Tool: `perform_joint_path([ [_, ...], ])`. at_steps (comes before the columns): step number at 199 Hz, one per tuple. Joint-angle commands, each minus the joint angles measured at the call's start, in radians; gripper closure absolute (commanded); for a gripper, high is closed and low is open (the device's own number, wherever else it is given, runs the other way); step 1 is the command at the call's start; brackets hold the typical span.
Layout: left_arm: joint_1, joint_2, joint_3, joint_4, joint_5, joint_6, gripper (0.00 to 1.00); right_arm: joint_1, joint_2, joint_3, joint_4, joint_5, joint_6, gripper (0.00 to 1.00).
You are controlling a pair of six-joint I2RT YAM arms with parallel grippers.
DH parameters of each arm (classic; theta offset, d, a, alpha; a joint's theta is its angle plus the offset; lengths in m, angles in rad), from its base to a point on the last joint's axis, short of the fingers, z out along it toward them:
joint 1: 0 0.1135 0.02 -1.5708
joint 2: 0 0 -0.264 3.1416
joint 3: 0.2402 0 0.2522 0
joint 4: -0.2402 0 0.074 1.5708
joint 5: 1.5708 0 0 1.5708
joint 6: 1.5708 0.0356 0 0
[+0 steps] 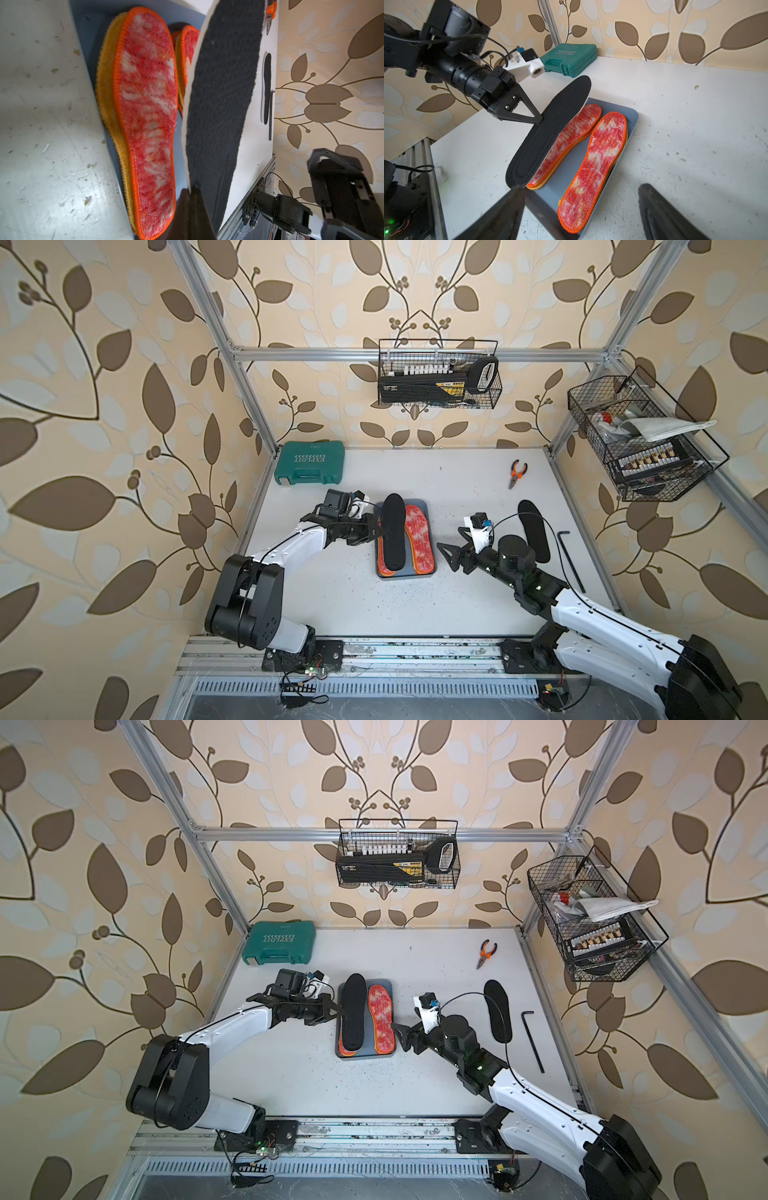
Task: Put the insoles into the storage box
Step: Place the insole in the storage box.
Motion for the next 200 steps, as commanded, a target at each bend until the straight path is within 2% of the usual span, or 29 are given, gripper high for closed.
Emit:
perform_joint_path([
  [1,-0.004,0.004,-0.008,0.018,-0.017,0.005,1.0,0.004,0.001,0.005,0.005,0.015,-0.012,0.12],
  [32,-0.004,0.015,0.003,-0.027,-0.061,0.047,1.0,0.004,0.007,0.008,0.005,0.014,-0.011,0.12],
  [82,-0.004,0.066,0.03,-0.02,-0.034,0.074,1.0,0.004,0.008,0.011,0.0,0.016,-0.014,0.12],
  [200,0.007,0.088,0.034,-0.054,-0.072,0.102,1.0,0.004,0.01,0.013,-0.004,0.016,-0.015,0.12],
])
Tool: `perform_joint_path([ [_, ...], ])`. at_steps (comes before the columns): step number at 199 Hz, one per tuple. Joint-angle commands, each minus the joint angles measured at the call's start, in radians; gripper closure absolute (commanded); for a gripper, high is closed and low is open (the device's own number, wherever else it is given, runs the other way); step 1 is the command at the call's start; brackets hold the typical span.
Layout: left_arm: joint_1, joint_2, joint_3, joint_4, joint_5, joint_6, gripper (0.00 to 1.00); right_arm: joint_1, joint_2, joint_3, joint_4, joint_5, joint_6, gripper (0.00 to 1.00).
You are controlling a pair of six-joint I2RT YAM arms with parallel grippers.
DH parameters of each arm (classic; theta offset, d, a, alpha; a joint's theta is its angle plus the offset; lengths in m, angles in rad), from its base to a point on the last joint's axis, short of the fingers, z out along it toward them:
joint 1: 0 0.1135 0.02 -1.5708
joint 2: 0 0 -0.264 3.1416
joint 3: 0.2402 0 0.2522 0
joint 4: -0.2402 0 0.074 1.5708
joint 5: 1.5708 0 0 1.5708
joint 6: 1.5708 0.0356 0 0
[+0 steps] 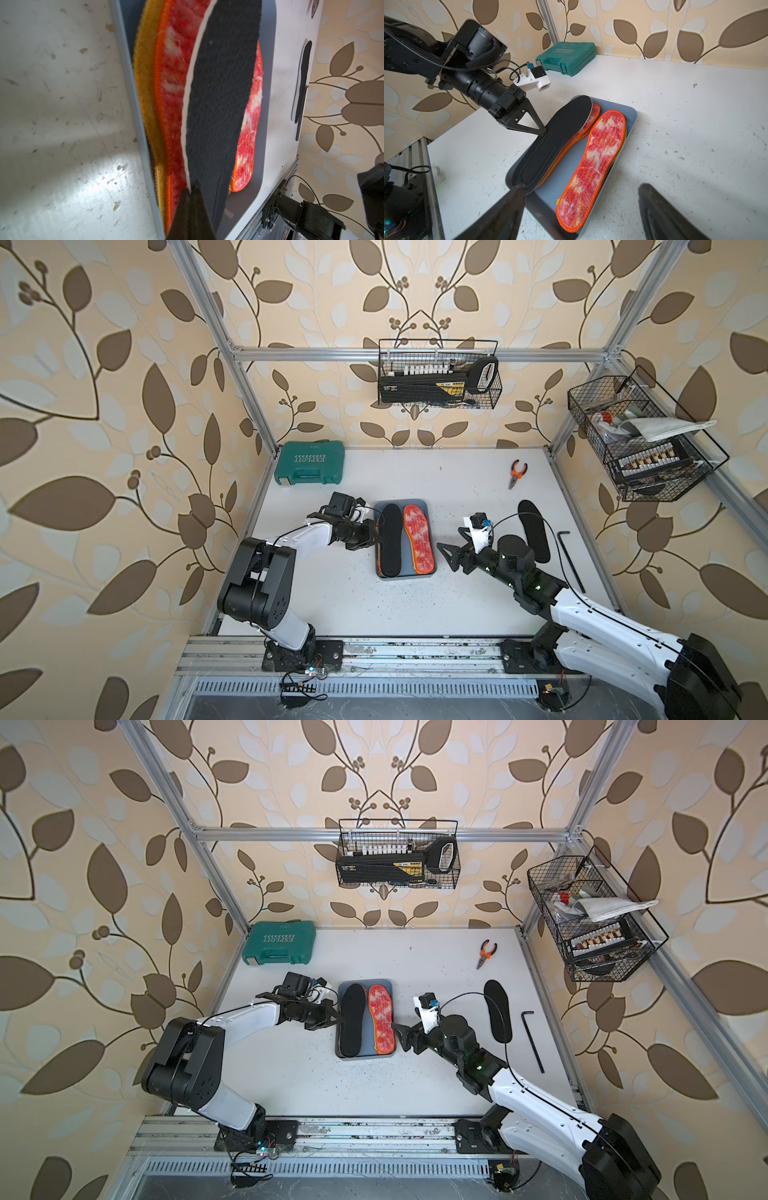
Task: Put the insoles into the storage box
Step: Place the insole in the storage box.
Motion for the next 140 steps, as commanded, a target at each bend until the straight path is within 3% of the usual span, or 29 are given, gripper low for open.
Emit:
perform_joint_path([
  [1,0.007,-0.001,0.022,-0.019,-0.017,0.029,1.0,0.004,0.003,0.013,-0.003,0.012,-0.016,0.12],
  [140,0.017,0.018,-0.003,-0.001,-0.056,0.01,1.0,0.004,0.016,0.015,0.001,0.004,-0.013,0.12],
])
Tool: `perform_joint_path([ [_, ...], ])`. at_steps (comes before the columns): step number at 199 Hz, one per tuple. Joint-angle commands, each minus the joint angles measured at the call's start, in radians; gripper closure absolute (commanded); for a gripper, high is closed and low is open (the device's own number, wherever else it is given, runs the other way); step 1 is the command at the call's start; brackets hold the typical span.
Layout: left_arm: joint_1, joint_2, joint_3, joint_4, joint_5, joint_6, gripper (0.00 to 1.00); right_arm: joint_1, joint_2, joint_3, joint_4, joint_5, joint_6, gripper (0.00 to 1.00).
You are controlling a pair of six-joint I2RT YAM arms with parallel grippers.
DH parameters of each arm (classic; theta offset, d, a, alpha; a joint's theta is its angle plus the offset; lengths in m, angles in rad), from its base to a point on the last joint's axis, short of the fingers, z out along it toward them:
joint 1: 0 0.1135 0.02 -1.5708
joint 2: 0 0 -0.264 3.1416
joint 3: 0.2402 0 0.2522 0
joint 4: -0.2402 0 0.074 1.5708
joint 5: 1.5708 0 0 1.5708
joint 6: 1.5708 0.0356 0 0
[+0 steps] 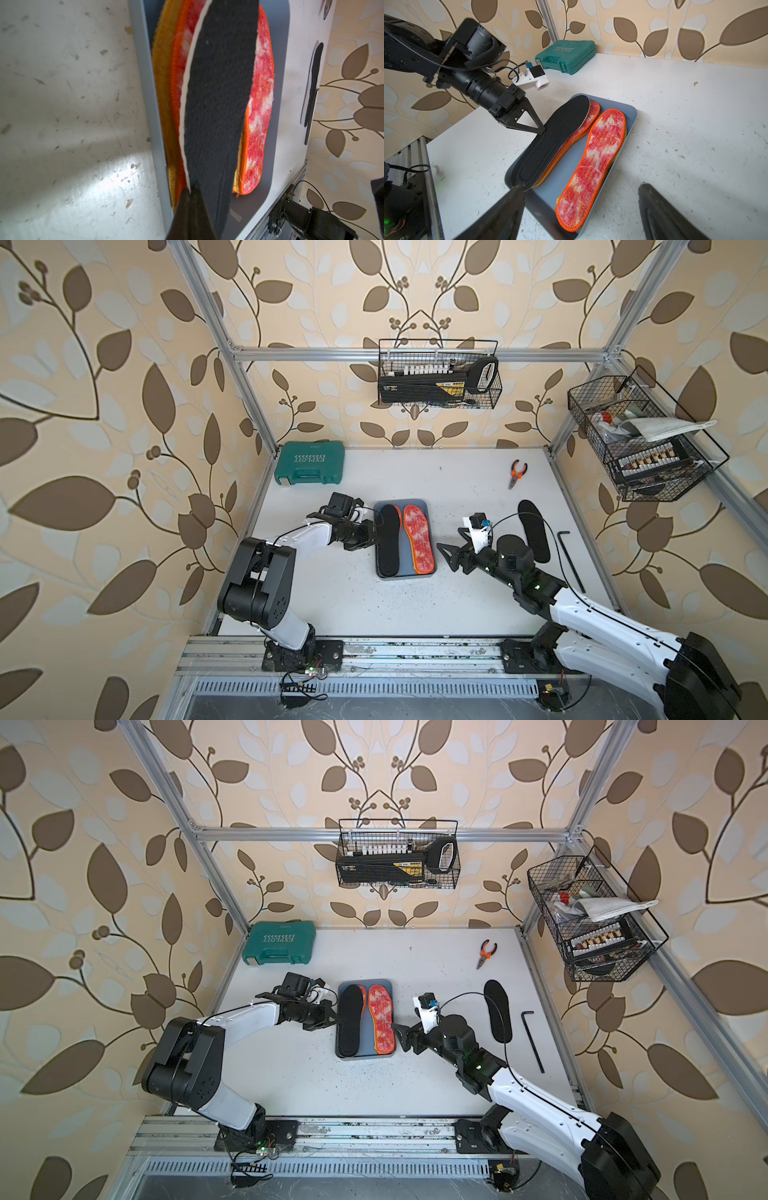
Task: Put the insoles into the storage box
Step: Place the insole in the storage box.
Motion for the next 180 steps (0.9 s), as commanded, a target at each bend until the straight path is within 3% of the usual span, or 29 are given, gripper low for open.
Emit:
perform_joint_path([
  [1,0.01,0.009,-0.001,0.012,-0.016,0.005,1.0,0.004,0.008,0.016,0.001,0.004,-0.014,0.12],
  [39,0.01,0.005,0.001,0.005,-0.037,0.004,0.97,0.005,0.007,0.013,0.001,0.003,-0.012,0.12],
  [120,0.01,-0.045,0.013,-0.02,-0.047,-0.002,0.73,0.004,0.005,0.014,0.003,0.003,-0.012,0.12],
  [180,0.01,-0.189,0.03,-0.089,-0.113,-0.021,0.7,0.005,0.003,0.015,-0.006,0.018,-0.016,0.12],
])
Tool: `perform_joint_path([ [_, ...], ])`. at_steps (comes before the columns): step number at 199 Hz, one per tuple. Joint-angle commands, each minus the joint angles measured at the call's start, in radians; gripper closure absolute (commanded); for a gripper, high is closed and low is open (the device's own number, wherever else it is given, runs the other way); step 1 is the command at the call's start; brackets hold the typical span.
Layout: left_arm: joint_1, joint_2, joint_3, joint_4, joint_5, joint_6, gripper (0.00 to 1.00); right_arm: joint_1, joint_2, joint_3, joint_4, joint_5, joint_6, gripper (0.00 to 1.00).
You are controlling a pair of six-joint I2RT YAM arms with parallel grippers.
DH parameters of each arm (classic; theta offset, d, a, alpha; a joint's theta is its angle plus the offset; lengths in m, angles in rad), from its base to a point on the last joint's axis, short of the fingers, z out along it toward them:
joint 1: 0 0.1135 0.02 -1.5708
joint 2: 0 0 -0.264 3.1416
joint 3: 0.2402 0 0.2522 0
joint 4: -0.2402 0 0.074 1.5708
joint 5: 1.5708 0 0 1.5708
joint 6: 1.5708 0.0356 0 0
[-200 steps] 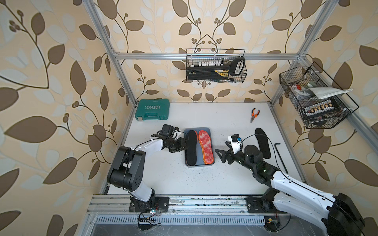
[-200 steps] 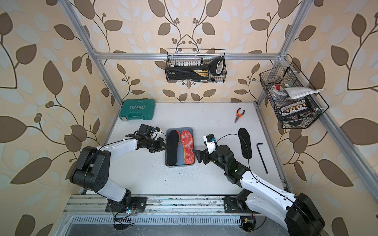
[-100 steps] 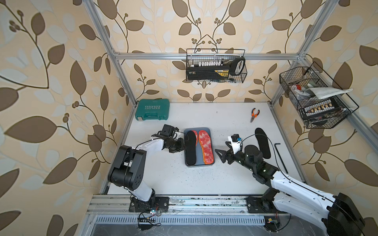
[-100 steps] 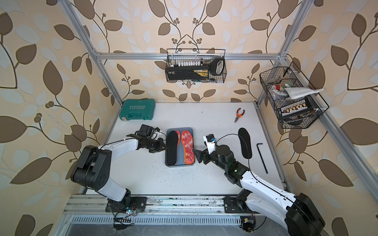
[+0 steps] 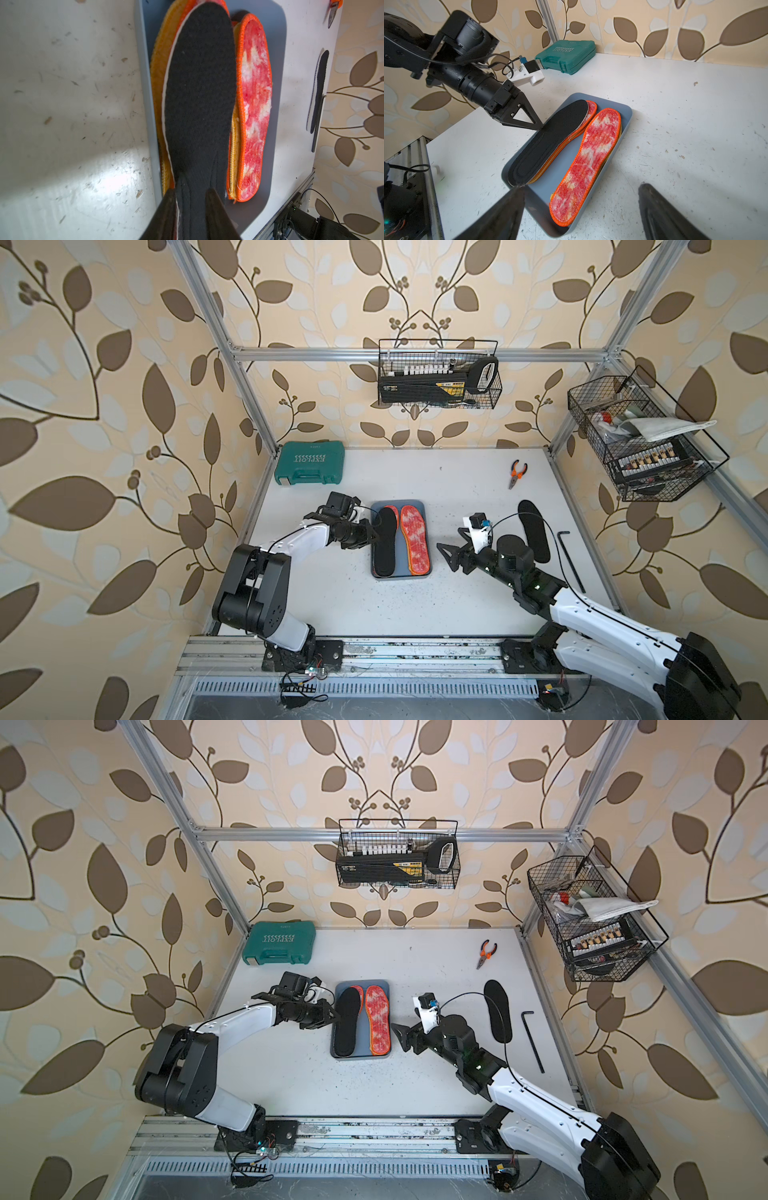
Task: Put the insoles into the storage box
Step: Place the insole in the storage box, then pick up the insole from the center of the board.
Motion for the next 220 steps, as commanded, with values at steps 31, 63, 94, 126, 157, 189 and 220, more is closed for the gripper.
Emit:
perform_joint_path([
  [31,0.013,-0.167,-0.005,-0.02,-0.137,-0.015,0.52,0.002,0.015,0.057,-0.102,0.165,0.0,0.1],
  [63,0.034,-0.137,-0.035,0.057,-0.065,0.005,0.42,-0.073,0.069,0.215,-0.386,0.332,0.088,0.08],
  [94,0.048,-0.079,-0.062,0.167,0.042,0.034,0.4,-0.277,0.076,0.328,-0.603,0.389,0.179,0.08],
  [126,0.047,-0.022,-0.082,0.239,0.088,0.053,0.37,-0.618,0.117,0.339,-0.607,0.234,0.233,0.07],
  [157,0.047,0.035,-0.108,0.295,0.131,0.058,0.38,-0.824,0.289,0.424,-0.616,0.208,0.204,0.07],
  [189,0.045,0.061,-0.126,0.371,0.198,0.036,0.37,-0.971,0.504,0.545,-0.636,0.094,0.181,0.09],
  [220,0.045,0.082,-0.097,0.359,0.225,0.03,0.37,-0.999,0.669,0.622,-0.642,0.009,0.131,0.12],
])
